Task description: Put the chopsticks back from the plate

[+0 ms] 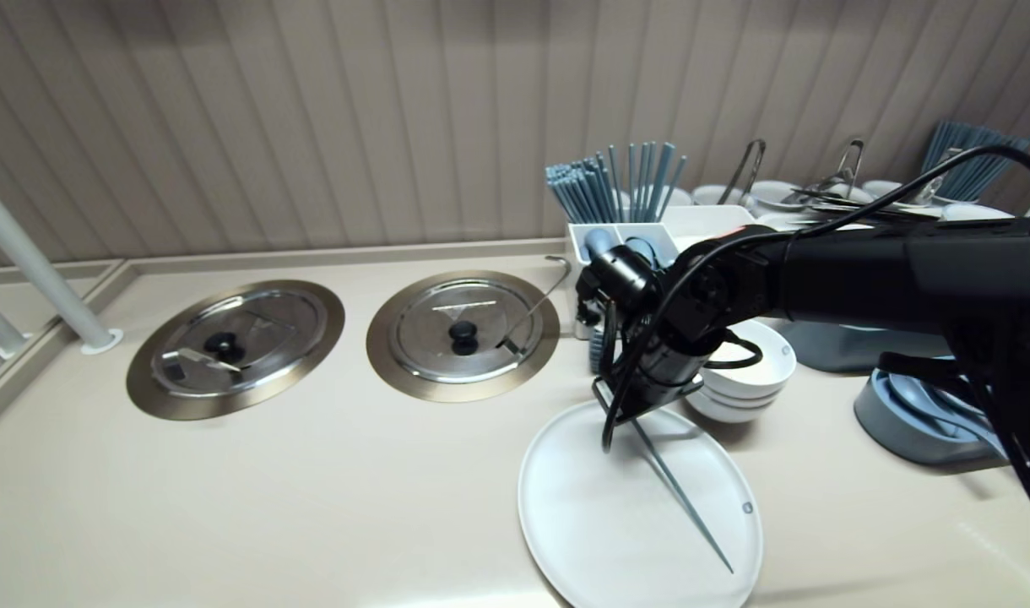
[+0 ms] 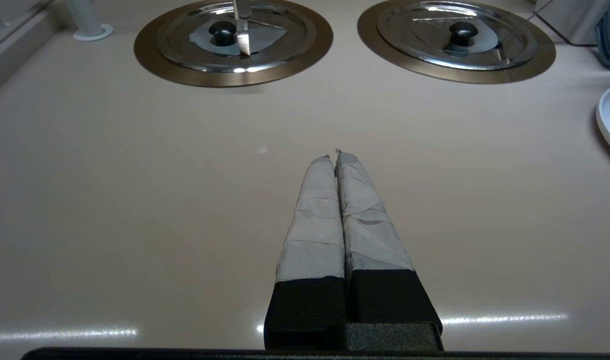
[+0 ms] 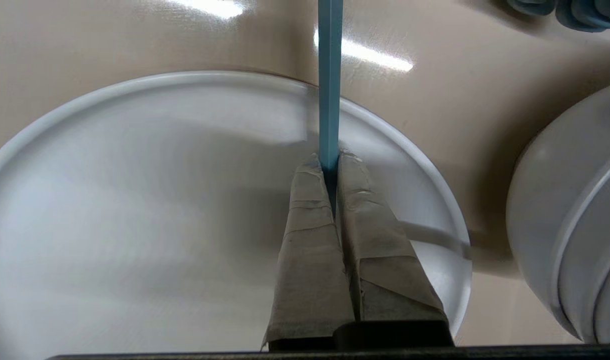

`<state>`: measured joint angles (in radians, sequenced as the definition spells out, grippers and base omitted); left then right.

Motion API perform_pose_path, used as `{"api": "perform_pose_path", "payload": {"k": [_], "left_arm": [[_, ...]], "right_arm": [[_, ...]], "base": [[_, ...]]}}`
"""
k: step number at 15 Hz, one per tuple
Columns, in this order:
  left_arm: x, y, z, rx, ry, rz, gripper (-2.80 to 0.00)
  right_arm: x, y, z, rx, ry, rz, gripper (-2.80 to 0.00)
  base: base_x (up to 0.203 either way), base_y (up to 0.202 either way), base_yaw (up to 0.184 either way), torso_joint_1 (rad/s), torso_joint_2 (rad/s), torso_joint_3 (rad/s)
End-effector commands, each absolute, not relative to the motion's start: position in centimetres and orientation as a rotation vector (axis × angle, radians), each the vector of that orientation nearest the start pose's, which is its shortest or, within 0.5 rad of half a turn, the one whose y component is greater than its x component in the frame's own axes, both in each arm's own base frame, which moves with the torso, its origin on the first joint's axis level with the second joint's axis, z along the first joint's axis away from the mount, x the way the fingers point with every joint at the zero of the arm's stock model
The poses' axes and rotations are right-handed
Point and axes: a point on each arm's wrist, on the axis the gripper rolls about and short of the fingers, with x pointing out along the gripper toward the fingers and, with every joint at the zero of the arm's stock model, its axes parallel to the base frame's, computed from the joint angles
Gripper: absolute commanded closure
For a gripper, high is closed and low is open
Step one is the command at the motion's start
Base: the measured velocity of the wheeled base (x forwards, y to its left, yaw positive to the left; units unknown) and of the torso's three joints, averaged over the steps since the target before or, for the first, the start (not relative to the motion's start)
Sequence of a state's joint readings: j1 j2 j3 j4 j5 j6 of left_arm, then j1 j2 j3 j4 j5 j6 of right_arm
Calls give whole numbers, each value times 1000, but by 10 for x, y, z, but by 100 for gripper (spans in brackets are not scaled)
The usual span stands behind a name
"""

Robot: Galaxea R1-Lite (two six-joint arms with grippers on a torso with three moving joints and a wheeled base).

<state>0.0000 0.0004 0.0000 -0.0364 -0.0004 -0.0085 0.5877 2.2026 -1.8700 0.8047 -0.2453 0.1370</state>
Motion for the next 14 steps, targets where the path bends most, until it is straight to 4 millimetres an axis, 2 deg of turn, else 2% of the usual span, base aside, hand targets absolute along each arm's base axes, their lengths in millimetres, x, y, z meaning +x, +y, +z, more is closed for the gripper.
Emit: {"api": "perform_pose_path", "payload": {"k": [1, 7, 9, 12, 14], "left_arm": [[-22, 0, 77, -9, -29, -1, 0], [-22, 0, 77, -9, -29, -1, 0], [-22, 0, 77, -9, -29, 0, 0], [-22, 0, 77, -9, -29, 0, 0], [-22, 0, 77, -9, -29, 0, 0]], "right_arm": [[340, 220, 172, -335, 1050, 230, 0], [333, 216, 187, -325, 1028, 235, 0], [322, 208, 214, -290, 969, 243, 0], [296, 189, 273, -190, 819, 250, 0], [283, 177, 300, -140, 742, 245, 0]], "base": [[0, 0, 0, 0, 0, 0], [0, 0, 0, 0, 0, 0], [0, 0, 0, 0, 0, 0], [0, 0, 0, 0, 0, 0], [0, 0, 0, 0, 0, 0]]}}
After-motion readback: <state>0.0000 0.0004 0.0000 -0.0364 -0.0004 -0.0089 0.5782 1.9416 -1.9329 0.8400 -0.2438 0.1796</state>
